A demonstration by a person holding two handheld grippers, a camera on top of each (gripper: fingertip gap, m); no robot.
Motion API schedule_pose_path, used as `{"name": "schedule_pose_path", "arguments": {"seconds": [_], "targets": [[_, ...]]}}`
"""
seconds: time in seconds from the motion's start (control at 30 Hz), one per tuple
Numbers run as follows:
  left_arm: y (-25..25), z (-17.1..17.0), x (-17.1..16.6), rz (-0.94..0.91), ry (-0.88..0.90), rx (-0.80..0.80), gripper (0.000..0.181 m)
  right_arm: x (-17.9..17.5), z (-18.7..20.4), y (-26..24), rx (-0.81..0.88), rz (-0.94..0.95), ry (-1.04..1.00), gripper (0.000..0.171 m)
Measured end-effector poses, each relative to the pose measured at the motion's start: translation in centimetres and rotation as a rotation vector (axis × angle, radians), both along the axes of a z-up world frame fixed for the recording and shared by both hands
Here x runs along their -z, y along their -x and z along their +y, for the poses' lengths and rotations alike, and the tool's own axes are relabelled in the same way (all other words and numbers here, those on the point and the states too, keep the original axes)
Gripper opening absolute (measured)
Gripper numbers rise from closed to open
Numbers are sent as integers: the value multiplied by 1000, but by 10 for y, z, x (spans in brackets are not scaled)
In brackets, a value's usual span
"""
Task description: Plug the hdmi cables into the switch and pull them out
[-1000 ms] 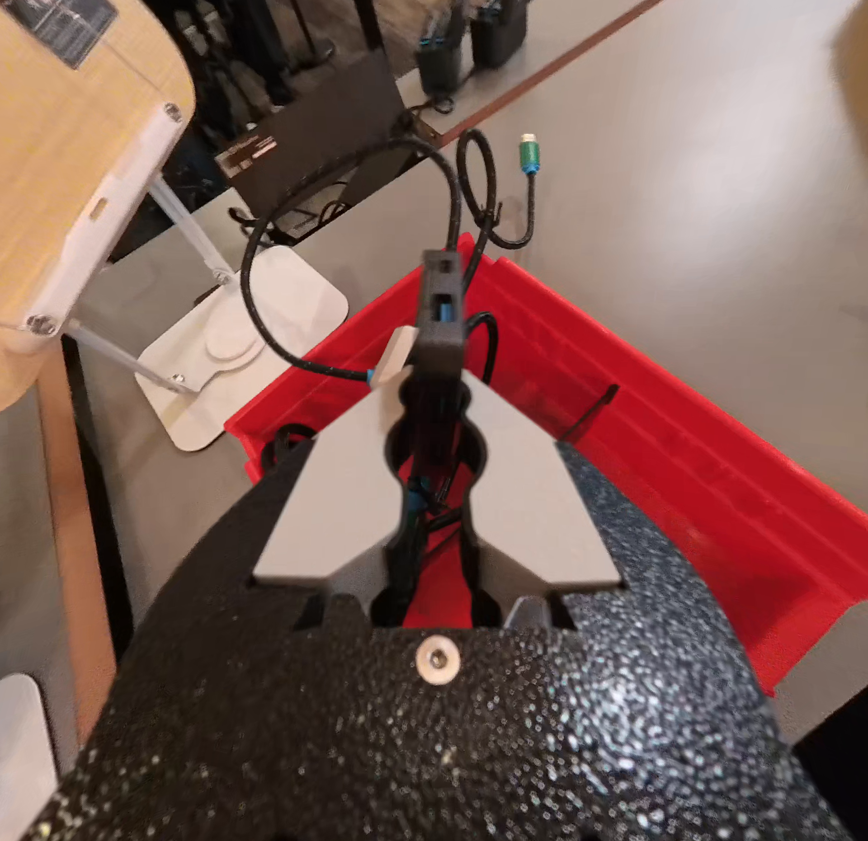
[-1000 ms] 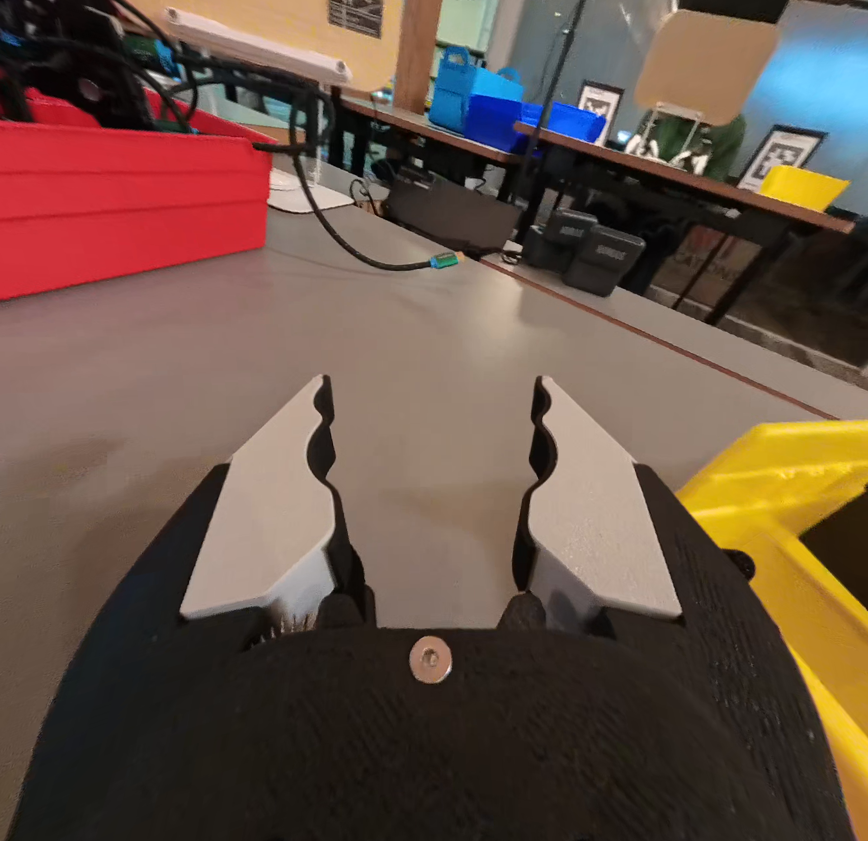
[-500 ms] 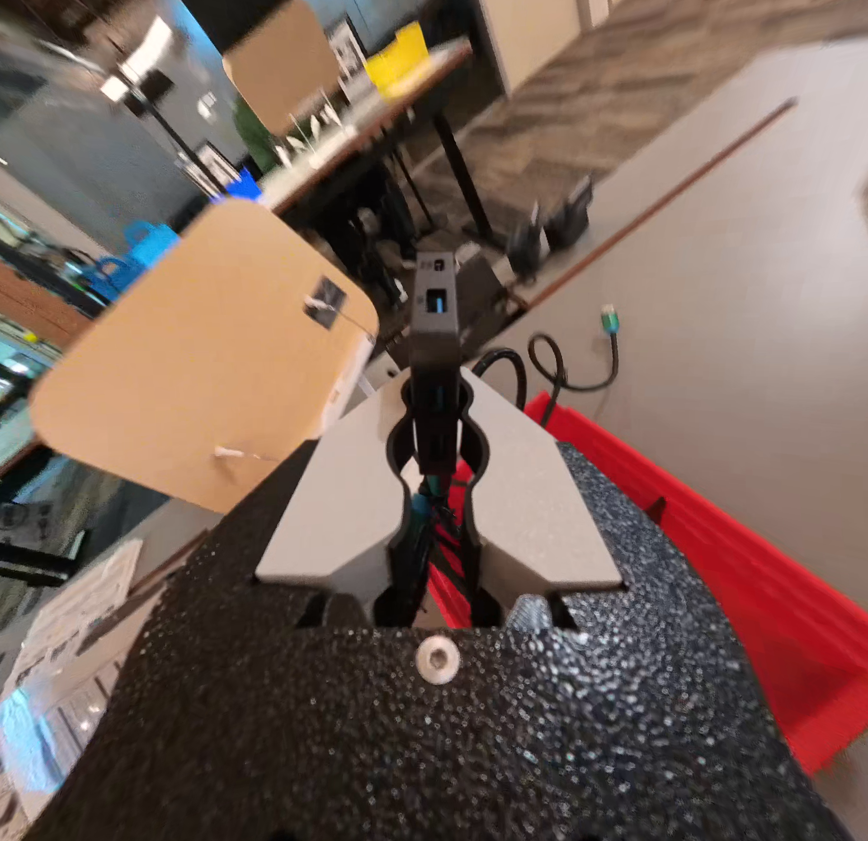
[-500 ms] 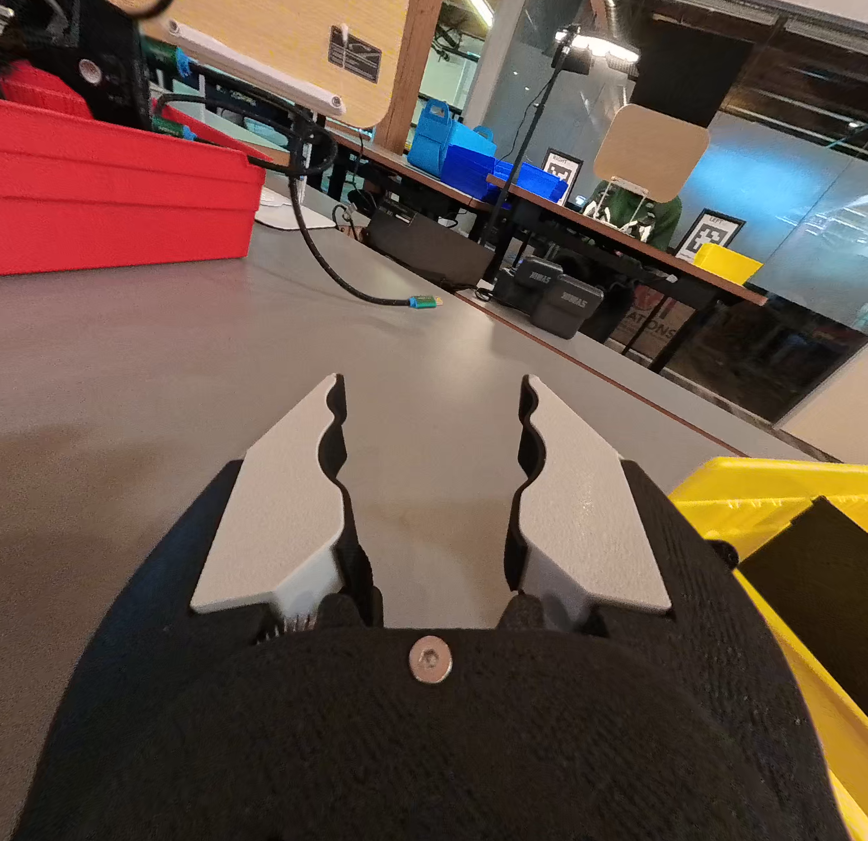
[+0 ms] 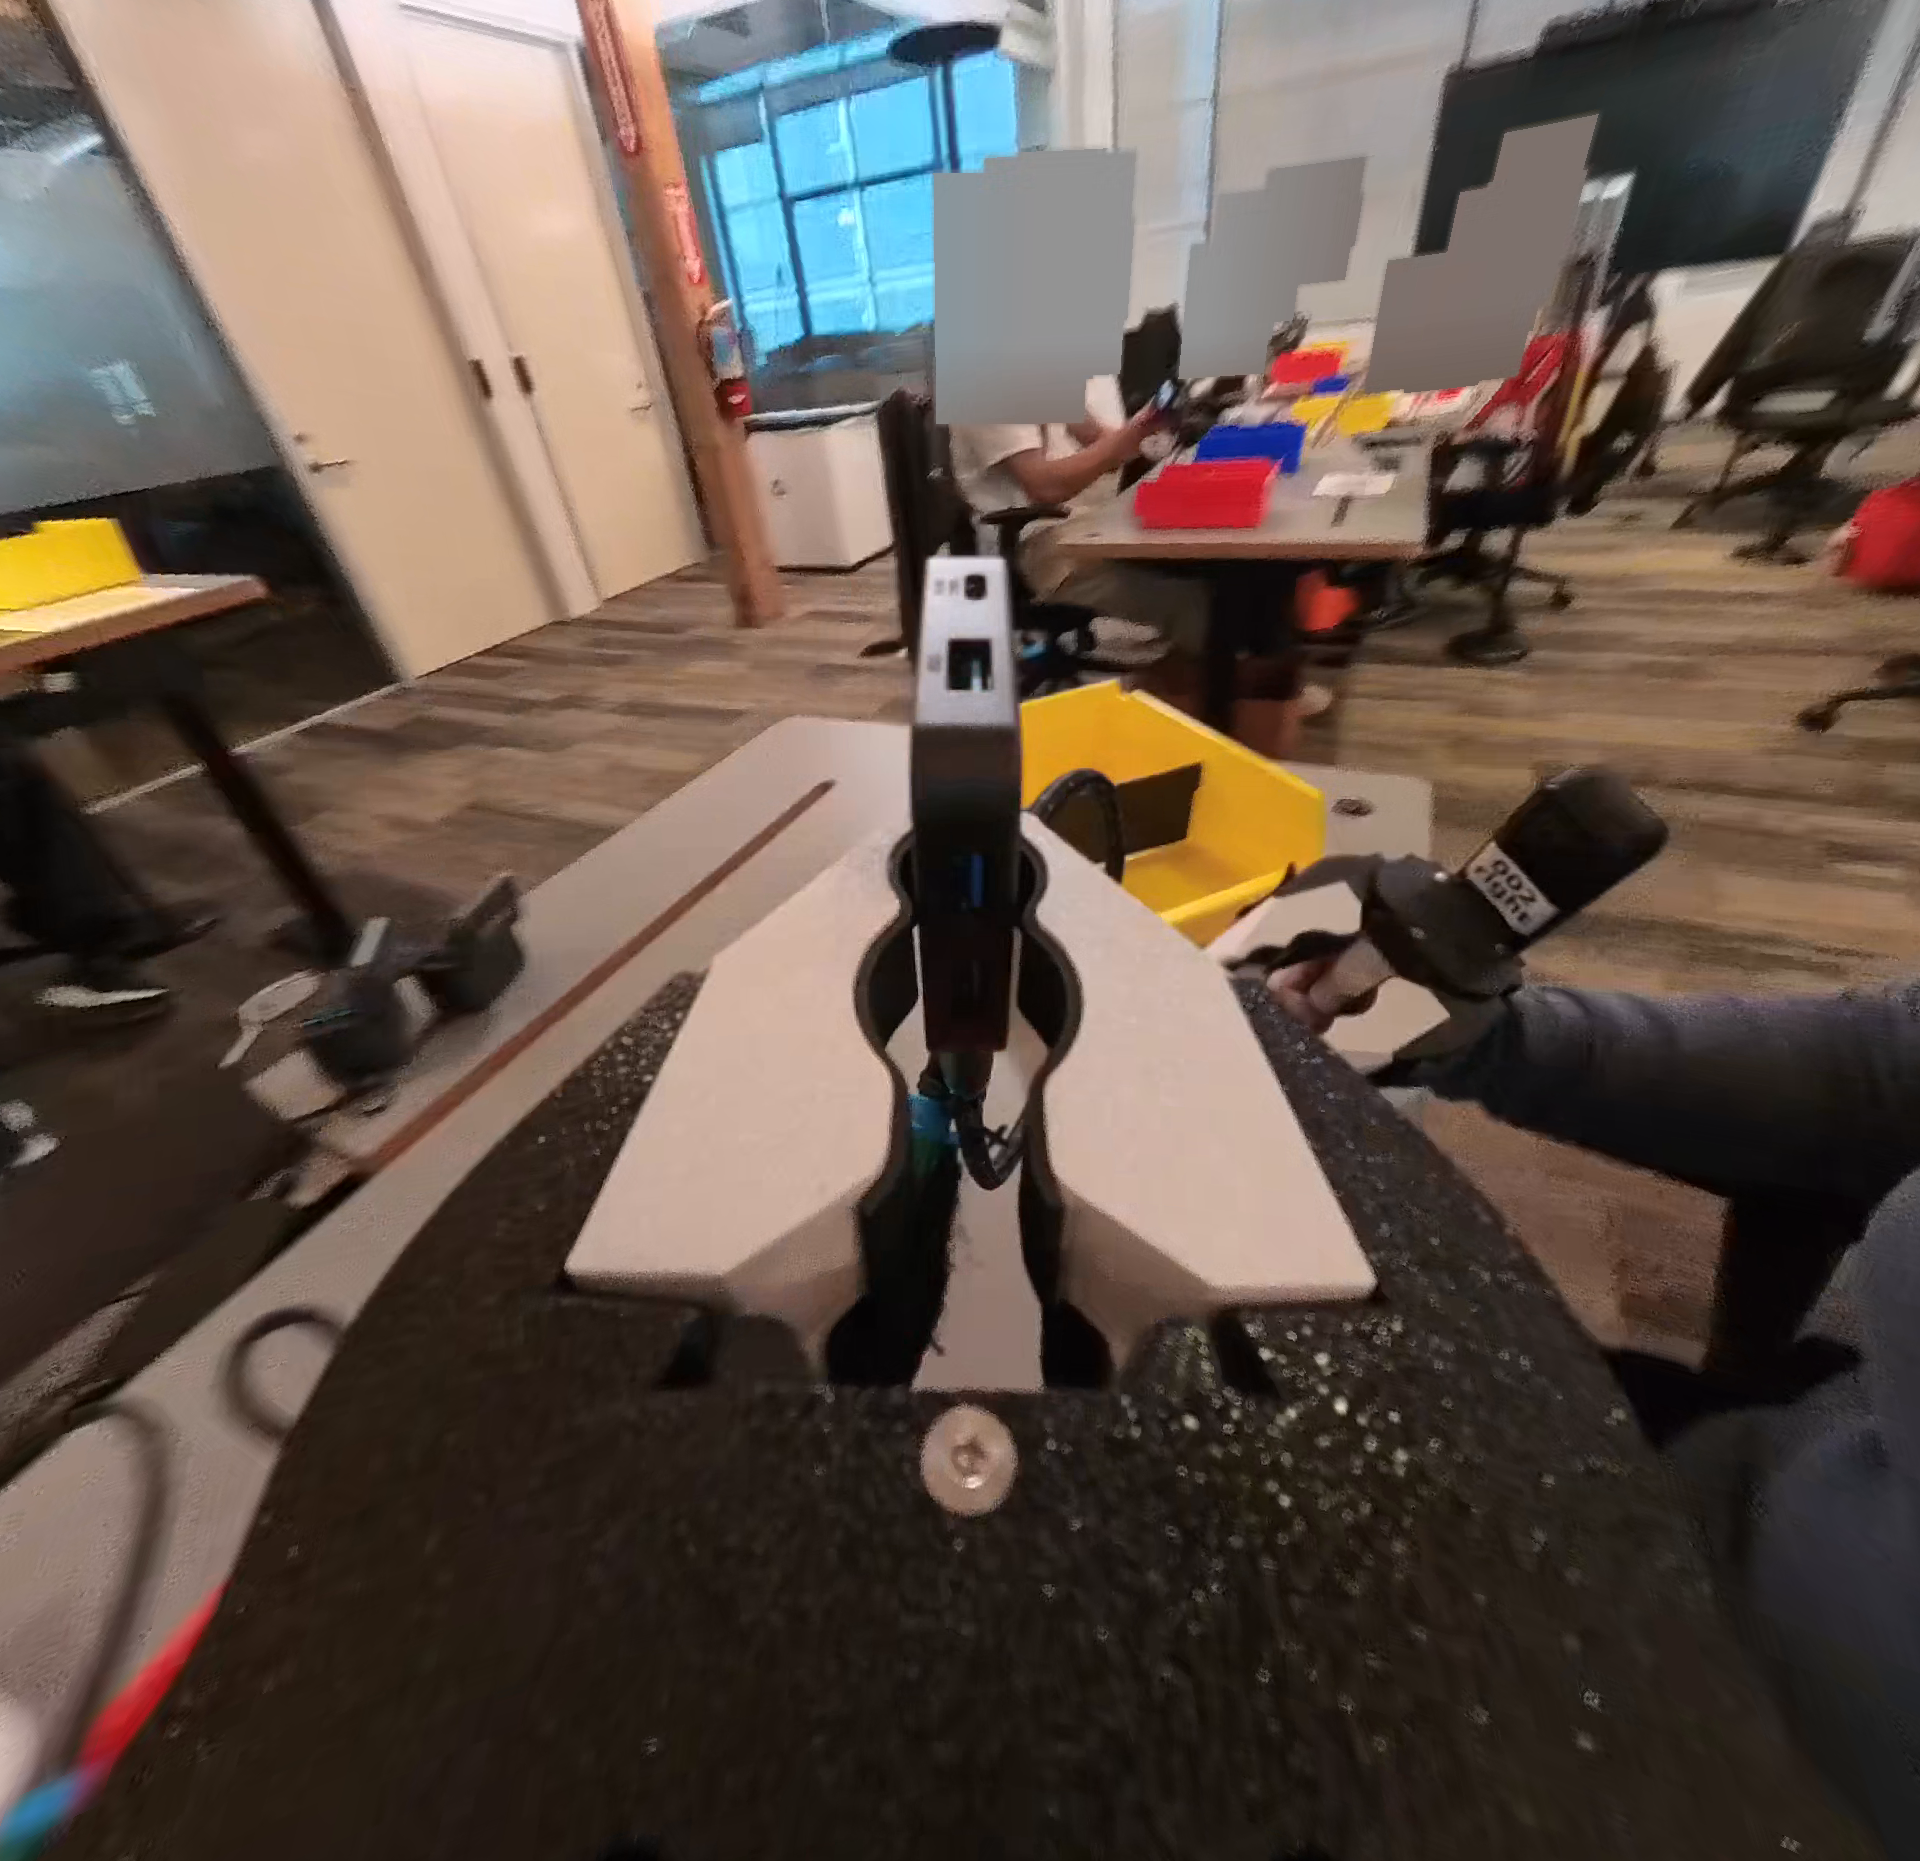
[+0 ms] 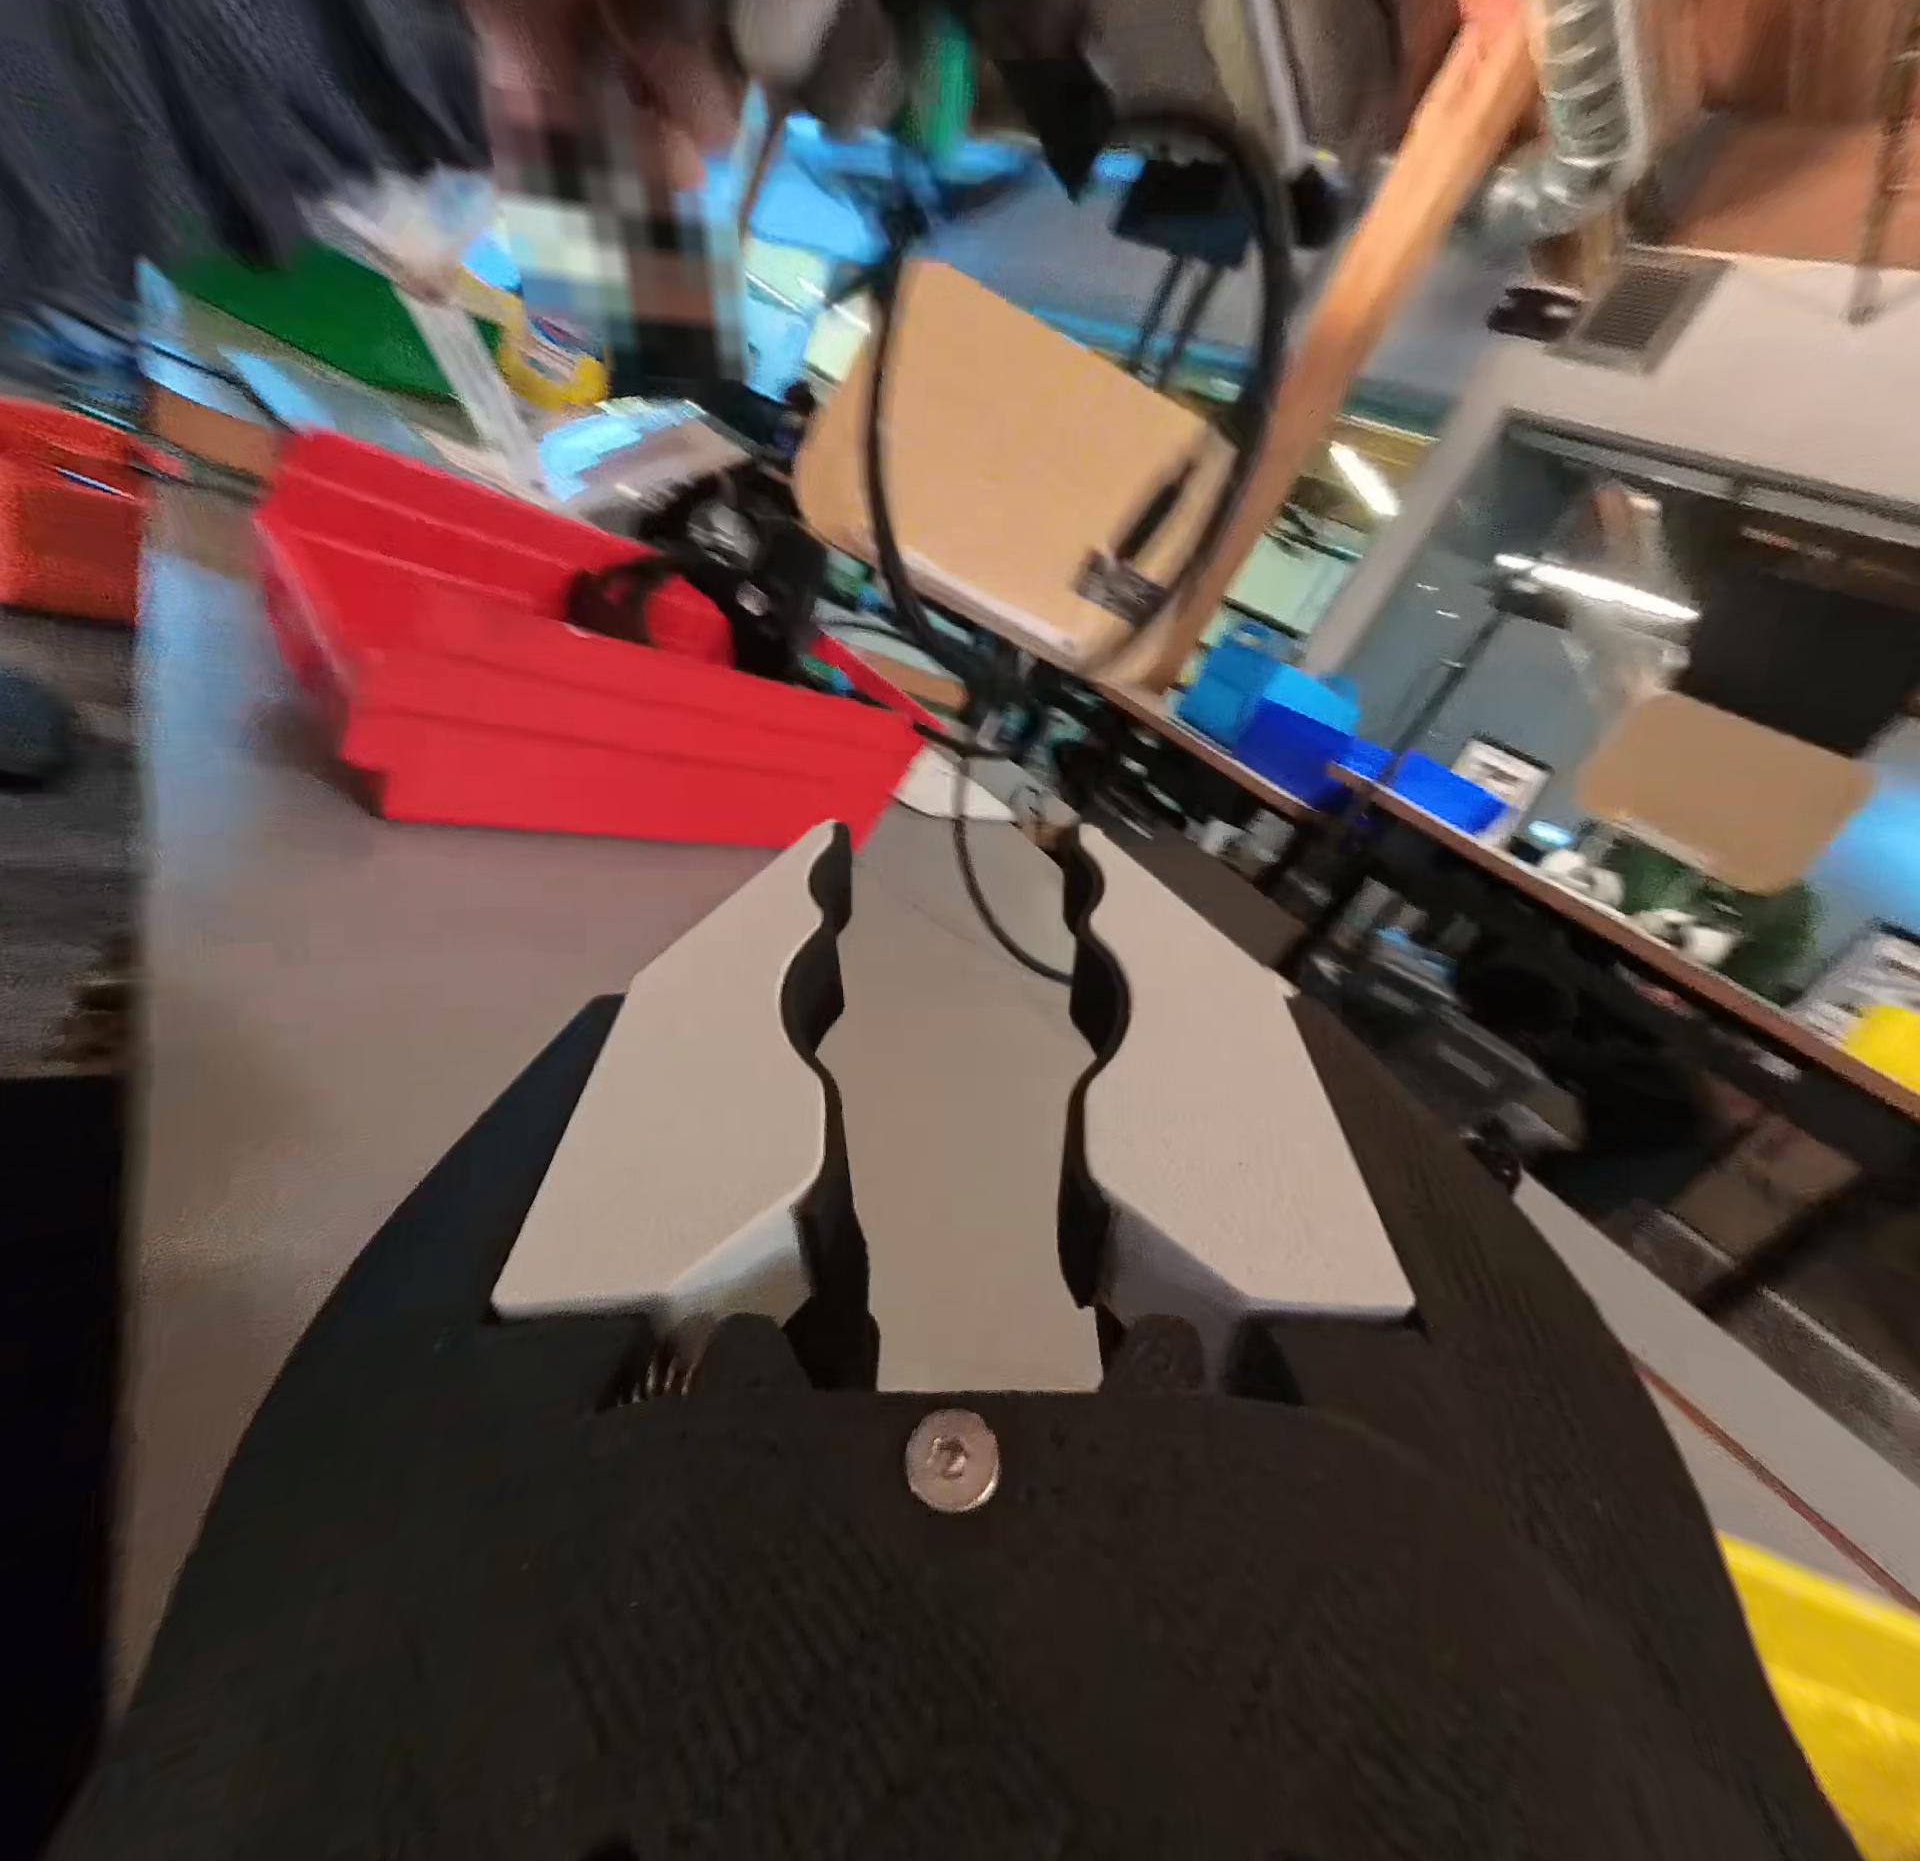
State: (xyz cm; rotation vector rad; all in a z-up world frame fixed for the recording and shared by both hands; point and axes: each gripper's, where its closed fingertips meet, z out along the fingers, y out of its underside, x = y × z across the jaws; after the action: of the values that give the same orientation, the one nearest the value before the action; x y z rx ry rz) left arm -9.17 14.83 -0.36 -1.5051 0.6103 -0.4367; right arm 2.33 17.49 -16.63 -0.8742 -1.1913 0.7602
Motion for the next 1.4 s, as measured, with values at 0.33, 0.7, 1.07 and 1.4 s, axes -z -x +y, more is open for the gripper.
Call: {"name": "schedule_pose_path", "arguments": {"seconds": [0.33,0.7,1.07,1.4], "targets": [[-85,26,44,-679,-263,150,10,-27,-22,4,-160,-95,600,45],[-110,19,52,-777,-334,311,11,-42,-13,-15,-177,-66,560,53],[-132,12,88,-664,-83,502,11,-37,-10,-19,-209,-91,509,5],[-133,1,201,487,102,209,19,24,-8,-36,-42,-567,78,4]]}}
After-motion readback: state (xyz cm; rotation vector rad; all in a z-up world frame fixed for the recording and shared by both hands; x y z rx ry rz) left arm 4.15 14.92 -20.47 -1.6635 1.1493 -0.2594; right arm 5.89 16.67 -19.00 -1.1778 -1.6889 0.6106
